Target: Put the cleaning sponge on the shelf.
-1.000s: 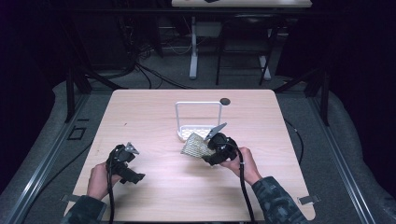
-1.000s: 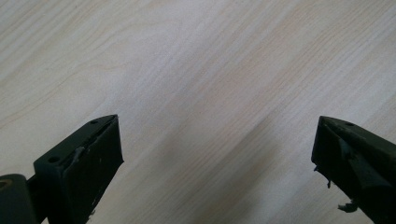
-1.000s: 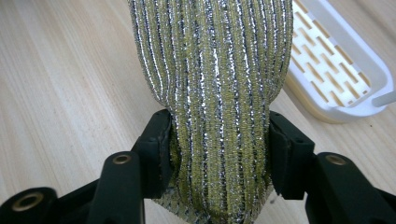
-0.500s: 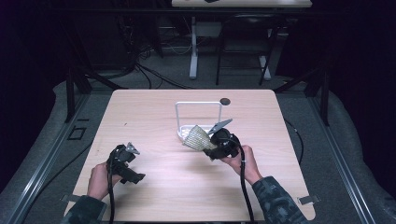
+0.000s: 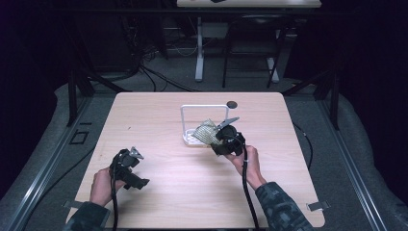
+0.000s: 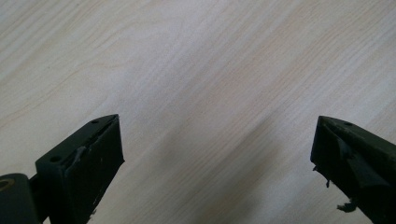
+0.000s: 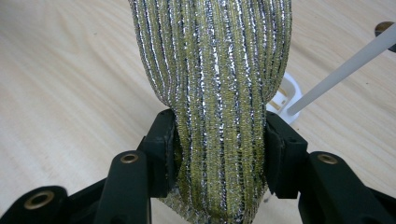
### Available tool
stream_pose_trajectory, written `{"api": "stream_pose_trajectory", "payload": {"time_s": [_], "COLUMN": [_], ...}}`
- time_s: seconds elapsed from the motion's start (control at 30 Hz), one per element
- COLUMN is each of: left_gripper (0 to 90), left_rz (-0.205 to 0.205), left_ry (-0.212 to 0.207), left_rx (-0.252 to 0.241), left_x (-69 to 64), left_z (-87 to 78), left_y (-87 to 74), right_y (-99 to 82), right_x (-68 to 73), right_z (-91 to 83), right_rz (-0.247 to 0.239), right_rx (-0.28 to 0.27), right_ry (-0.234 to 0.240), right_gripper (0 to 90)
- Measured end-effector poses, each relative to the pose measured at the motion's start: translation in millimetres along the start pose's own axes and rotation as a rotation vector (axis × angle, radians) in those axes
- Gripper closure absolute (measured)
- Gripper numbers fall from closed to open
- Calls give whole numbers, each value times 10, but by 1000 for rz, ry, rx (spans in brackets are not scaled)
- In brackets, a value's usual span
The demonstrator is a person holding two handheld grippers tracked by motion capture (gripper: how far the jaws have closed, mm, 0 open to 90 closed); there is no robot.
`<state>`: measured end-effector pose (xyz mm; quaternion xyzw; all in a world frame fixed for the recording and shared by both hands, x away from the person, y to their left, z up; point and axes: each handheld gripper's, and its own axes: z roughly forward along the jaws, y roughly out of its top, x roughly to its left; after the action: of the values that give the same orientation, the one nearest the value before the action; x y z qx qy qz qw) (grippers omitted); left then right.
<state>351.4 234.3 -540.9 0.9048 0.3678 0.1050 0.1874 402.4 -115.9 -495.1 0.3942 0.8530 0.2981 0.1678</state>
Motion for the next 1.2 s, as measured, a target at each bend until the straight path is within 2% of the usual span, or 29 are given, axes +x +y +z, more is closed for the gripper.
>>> {"api": "stream_pose_trajectory", "payload": {"time_s": [0.07,0.1,0.23,0.37,0.57,0.63,0.7,0.87,0.9,1.0,1.2], "left_gripper": [23,24,24,24,24,24,9,10,10,10,10], "left_rz": [-4,-10,-7,-9,9,4,-1,6,17,11,11], "left_ry": [-2,-2,5,6,4,2,-18,-16,-14,-17,-17], "left_rx": [6,7,7,8,15,7,-8,3,9,2,3], "left_x": [8,3,-1,6,-24,-19,-10,-22,-28,-38,-34], "left_z": [5,15,7,13,21,14,4,21,22,18,20], "left_y": [9,19,24,31,33,28,26,37,41,39,38], "right_y": [13,38,62,86,149,171,186,206,209,217,246], "right_x": [-3,5,16,11,20,12,4,-27,-32,-31,25], "right_z": [21,65,184,221,259,275,295,340,347,366,452], "right_rz": [1,18,0,10,7,13,18,33,30,33,3], "right_rx": [-1,-1,26,20,14,12,10,9,10,9,23], "right_ry": [-4,-6,-32,-47,-68,-72,-70,-71,-74,-79,-106], "right_gripper": [520,519,518,518,518,518,518,517,516,515,512]}}
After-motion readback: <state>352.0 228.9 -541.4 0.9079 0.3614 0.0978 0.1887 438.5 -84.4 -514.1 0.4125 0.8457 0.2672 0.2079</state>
